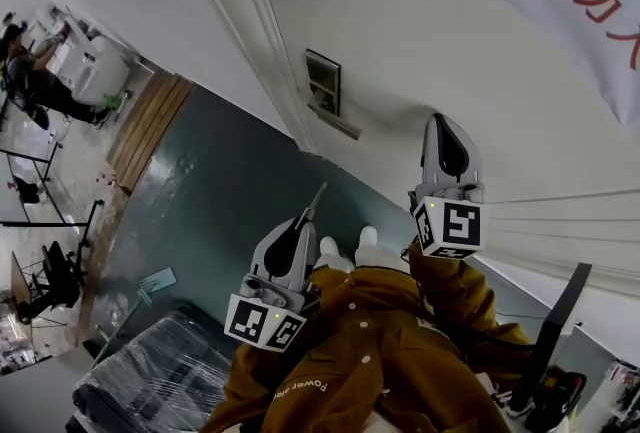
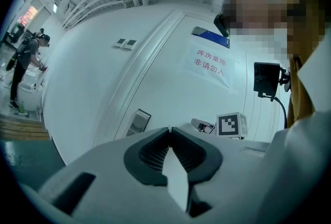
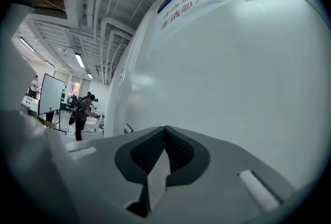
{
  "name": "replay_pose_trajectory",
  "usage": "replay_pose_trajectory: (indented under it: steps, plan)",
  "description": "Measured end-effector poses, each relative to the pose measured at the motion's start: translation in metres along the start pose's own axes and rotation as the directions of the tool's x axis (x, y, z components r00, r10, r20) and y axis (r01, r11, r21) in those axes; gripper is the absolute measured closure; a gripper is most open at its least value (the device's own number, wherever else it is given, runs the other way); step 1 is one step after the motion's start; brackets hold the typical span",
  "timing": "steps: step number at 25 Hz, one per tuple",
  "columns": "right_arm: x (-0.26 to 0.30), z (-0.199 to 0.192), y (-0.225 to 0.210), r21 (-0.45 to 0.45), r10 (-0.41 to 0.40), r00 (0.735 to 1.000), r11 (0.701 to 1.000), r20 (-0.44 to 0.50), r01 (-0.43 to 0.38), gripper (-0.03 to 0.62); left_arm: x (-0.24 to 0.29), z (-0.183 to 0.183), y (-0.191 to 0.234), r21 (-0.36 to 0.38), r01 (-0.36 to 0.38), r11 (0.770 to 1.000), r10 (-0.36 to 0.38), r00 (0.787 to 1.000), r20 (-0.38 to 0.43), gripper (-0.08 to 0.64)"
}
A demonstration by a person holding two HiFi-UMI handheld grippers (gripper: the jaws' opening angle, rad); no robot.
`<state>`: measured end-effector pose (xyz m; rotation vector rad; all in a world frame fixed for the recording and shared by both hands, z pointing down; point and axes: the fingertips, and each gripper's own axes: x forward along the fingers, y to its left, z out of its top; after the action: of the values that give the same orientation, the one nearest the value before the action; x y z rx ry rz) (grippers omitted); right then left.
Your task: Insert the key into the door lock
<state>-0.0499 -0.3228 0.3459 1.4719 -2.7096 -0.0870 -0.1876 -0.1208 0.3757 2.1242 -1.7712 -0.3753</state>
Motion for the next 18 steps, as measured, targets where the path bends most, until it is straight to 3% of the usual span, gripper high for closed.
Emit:
replay_pose_trajectory:
  steps: [10,15,18]
  plan:
    - [0.009,-0.004,-0.018,0.062,-0.037,0.999,0.997,-0.013,0.038,0.586,0.022,-0.007,0.006,-0.015,0.011,1.0,-0.012,0.999,-0.031,0.535]
    - [0.006,-0.003,-0.016,0.054,-0.033,0.999,0.998,-0.012,0.034,0.586,0.029,-0.021,0.024,-0.069,-0.01,0.998,0.007,0.999,-0.043,0.535]
    - [0.002,-0.002,-0.014,0.061,-0.031,0.999,0.998,-0.016,0.032,0.586,0.032,-0.039,0.05,-0.161,-0.035,0.986,0.027,0.998,-0.052,0.535]
